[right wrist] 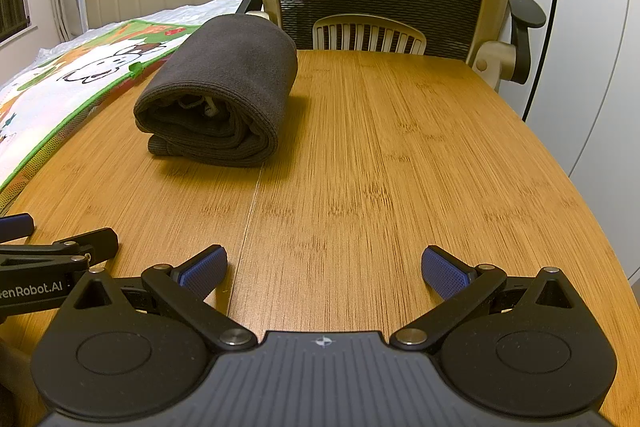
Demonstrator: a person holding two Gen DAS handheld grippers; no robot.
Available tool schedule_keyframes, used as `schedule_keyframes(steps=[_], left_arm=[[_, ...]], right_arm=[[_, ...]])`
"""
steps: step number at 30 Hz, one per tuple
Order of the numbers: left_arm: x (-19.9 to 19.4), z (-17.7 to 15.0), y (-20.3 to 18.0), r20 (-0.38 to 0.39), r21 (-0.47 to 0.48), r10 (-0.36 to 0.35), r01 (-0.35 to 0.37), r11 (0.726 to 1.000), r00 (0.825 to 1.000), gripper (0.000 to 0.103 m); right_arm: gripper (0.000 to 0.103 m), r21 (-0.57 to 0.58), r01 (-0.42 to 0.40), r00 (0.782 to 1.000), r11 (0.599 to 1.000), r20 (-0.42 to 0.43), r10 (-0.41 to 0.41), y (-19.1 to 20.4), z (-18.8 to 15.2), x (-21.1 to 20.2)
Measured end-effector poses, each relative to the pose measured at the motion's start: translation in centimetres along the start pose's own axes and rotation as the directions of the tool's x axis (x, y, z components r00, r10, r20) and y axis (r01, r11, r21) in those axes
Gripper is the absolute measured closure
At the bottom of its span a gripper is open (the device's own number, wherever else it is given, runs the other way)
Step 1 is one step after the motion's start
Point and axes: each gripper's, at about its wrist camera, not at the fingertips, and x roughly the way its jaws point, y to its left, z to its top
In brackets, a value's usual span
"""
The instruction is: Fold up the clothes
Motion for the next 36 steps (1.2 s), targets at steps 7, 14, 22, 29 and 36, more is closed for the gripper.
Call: schedule_keyframes(steps=[7, 14, 22, 29, 36], left_arm=[[-0.02, 0.04, 0.12, 0.0, 0.0, -0.002, 0.002, 1.0, 1.0, 0.0], [-0.04, 0.01, -0.14, 0.0, -0.002, 0.001, -0.001, 1.0, 1.0, 0.0], [-0.03, 0.04, -0.14, 0.0, -0.002, 0.0, 0.0, 1.0, 1.0, 0.0], [0.0, 0.05, -0.17, 0.0, -0.002, 0.0, 0.0, 1.0, 1.0, 0.0], [0.01, 0.08, -0.12, 0.001, -0.002, -0.001, 0.001, 1.0, 1.0, 0.0]], right_arm=[[0.0, 0.0, 0.0, 1.0, 1.0, 0.0, 0.0, -0.03, 0.04, 0.01], [0.0, 0.003, 0.003, 1.0, 1.0, 0.001, -0.003, 0.08, -0.02, -0.06], [0.0, 0.002, 0.003, 1.0, 1.0, 0.001, -0.003, -0.02, 0.01, 0.01], [0.0, 0.004, 0.005, 1.0, 1.0, 0.001, -0.005, 0.16, -0.05, -0.09], [0.0, 0.002, 0.004, 1.0, 1.0, 0.001, -0.004, 0.02, 0.01, 0.0]])
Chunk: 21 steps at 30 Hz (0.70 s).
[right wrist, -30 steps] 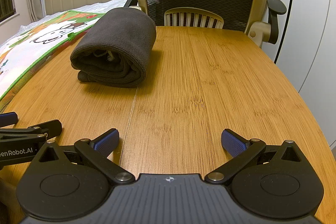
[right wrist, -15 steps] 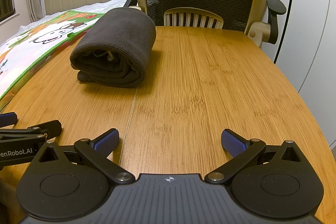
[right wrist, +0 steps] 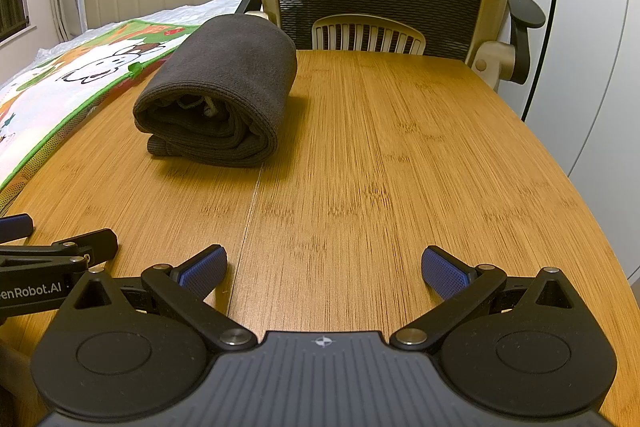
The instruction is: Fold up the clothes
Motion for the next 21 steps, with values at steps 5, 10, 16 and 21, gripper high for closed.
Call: schedule_keyframes(steps=[5, 10, 16, 21], left_arm=[[0.0, -0.03, 0.04, 0.001, -0.001, -0.001, 0.001, 1.0, 1.0, 0.0], [-0.04, -0.04, 0.06, 0.0, 0.0, -0.002, 0.002, 1.0, 1.0, 0.0], [-0.05, 0.05, 0.16, -0.002, 0.008, -0.019, 0.019, 1.0, 1.0, 0.0], [0.07, 0.11, 0.01, -0.004, 0.014, -0.013, 0.013, 1.0, 1.0, 0.0]], right_arm=[[0.0, 0.001, 0.001, 1.0, 1.0, 0.0, -0.001, 0.08, -0.04, -0.05], [0.0, 0.0, 0.0, 1.0, 1.0, 0.0, 0.0, -0.01, 0.0, 0.02], [0.0, 0.0, 0.0, 1.0, 1.0, 0.0, 0.0, -0.01, 0.02, 0.03], [0.0, 0.0, 0.001, 1.0, 1.0, 0.0, -0.001, 0.06, 0.0, 0.03]])
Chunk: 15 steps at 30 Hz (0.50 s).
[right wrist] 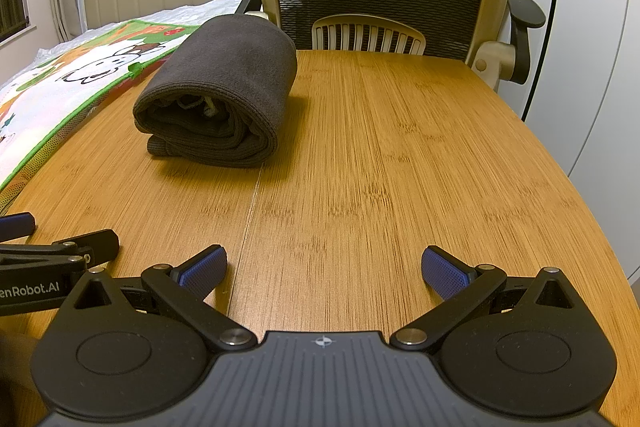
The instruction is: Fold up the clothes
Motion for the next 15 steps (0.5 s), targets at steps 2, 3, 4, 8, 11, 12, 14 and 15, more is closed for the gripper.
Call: schedule_keyframes(steps=[2, 3, 4, 8, 11, 12, 14, 15], left_arm=[[0.0, 0.01, -0.01, 0.001, 0.0, 0.001, -0.001, 1.0, 1.0, 0.0], [0.0, 0.01, -0.02, 0.001, 0.0, 0.001, -0.001, 1.0, 1.0, 0.0], [0.0, 0.01, -0.03, 0.001, -0.001, 0.001, -0.001, 1.0, 1.0, 0.0], [-0.03, -0.03, -0.06, 0.002, -0.001, 0.002, -0.002, 1.0, 1.0, 0.0], [-0.03, -0.06, -0.1, 0.002, 0.0, 0.003, -0.003, 1.0, 1.0, 0.0], [-0.03, -0.06, -0.09, 0.001, 0.0, 0.003, -0.003, 1.0, 1.0, 0.0], [-0.03, -0.06, -0.09, 0.001, 0.001, 0.002, -0.002, 1.0, 1.0, 0.0], [-0.03, -0.04, -0.08, 0.0, 0.001, 0.001, -0.001, 1.0, 1.0, 0.0]], right_arm=[[0.0, 0.001, 0.001, 1.0, 1.0, 0.0, -0.001, 0.04, 0.0, -0.02], [0.0, 0.001, 0.001, 1.0, 1.0, 0.0, -0.001, 0.04, 0.01, -0.01], [0.0, 0.001, 0.001, 1.0, 1.0, 0.0, -0.001, 0.03, 0.02, 0.01], [0.0, 0.0, 0.0, 1.0, 1.0, 0.0, 0.0, 0.01, 0.02, 0.02], [0.0, 0.0, 0.0, 1.0, 1.0, 0.0, 0.0, 0.02, 0.02, 0.02], [0.0, 0.0, 0.0, 1.0, 1.0, 0.0, 0.0, 0.02, 0.02, 0.02], [0.0, 0.0, 0.0, 1.0, 1.0, 0.0, 0.0, 0.02, 0.01, 0.02], [0.0, 0.0, 0.0, 1.0, 1.0, 0.0, 0.0, 0.01, 0.02, 0.02]])
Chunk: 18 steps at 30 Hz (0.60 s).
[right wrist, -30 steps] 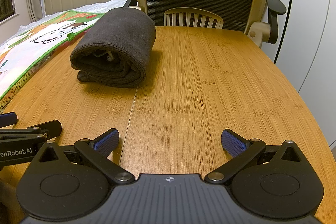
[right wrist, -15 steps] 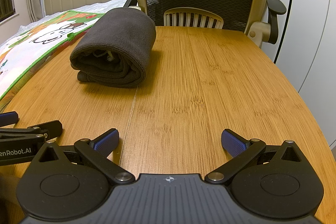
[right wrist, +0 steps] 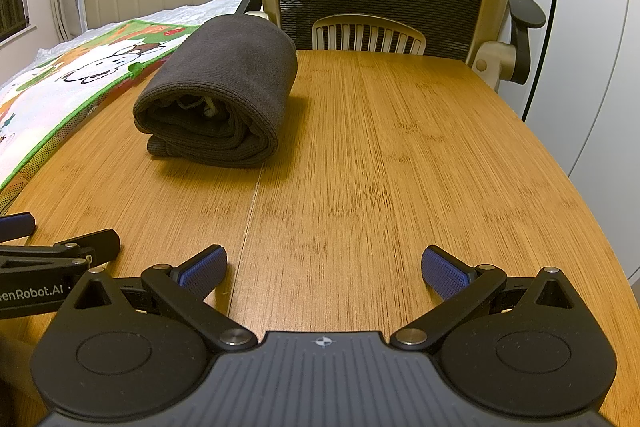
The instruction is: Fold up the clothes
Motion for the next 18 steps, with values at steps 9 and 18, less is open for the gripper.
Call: schedule_keyframes(steps=[9, 18], left_arm=[[0.1, 0.03, -0.1, 0.001, -0.001, 0.005, -0.005, 1.0, 1.0, 0.0], [0.43, 0.43, 0.4, 0.014, -0.04, -0.017, 0.018, 0.999, 1.0, 0.0]], right_arm=[[0.0, 0.0, 0.0, 1.0, 1.0, 0.0, 0.0, 0.01, 0.01, -0.02], [0.0, -0.002, -0.001, 1.0, 1.0, 0.0, 0.001, 0.13, 0.06, 0.0]])
